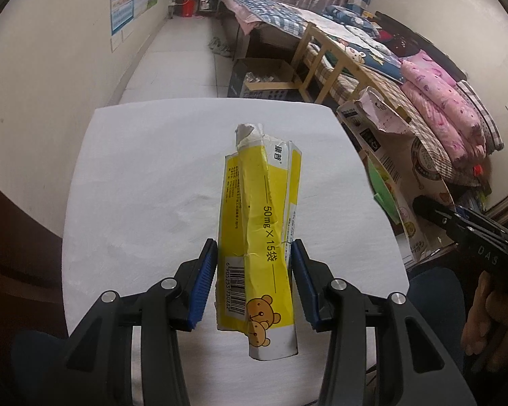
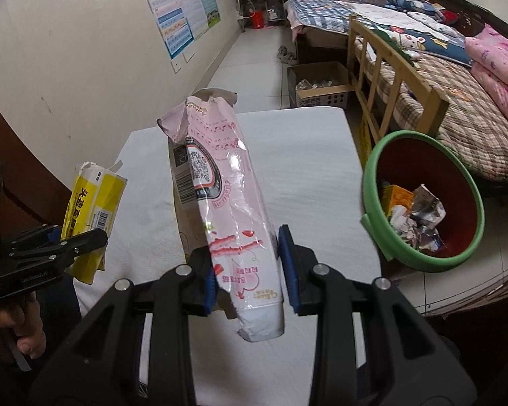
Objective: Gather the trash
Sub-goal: 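Carry the yellow box and pink wrapper over the green bin and open both tools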
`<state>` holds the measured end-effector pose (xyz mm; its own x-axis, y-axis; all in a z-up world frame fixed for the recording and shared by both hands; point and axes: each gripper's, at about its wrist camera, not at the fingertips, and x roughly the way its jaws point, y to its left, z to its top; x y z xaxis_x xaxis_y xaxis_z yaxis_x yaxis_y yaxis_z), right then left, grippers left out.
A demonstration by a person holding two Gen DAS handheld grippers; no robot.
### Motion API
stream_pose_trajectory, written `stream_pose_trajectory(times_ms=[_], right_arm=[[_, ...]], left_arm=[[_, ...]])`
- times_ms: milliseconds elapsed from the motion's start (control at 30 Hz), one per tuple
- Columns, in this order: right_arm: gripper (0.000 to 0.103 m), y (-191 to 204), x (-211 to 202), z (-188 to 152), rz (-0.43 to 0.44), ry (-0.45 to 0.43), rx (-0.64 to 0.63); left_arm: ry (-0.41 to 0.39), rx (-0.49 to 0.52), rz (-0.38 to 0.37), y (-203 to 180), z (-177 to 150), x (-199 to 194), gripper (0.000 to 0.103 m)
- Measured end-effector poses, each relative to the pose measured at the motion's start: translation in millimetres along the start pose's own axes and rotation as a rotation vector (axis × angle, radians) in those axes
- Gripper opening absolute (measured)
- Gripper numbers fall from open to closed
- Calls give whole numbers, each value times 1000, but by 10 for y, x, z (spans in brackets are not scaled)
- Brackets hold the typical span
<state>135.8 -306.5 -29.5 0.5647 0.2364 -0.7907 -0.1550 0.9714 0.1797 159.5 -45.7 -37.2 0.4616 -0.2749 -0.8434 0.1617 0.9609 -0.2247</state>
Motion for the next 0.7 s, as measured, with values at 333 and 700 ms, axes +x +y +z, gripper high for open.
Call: stream_pose_trajectory(times_ms=[333, 700], right_arm=[[31, -273, -366, 32, -8, -62, 70], [31, -796, -682, 106, -35, -103, 148]], left_arm=[[-20, 68, -3, -393, 174, -194, 42], [-30, 136, -18, -923, 475, -267, 42]])
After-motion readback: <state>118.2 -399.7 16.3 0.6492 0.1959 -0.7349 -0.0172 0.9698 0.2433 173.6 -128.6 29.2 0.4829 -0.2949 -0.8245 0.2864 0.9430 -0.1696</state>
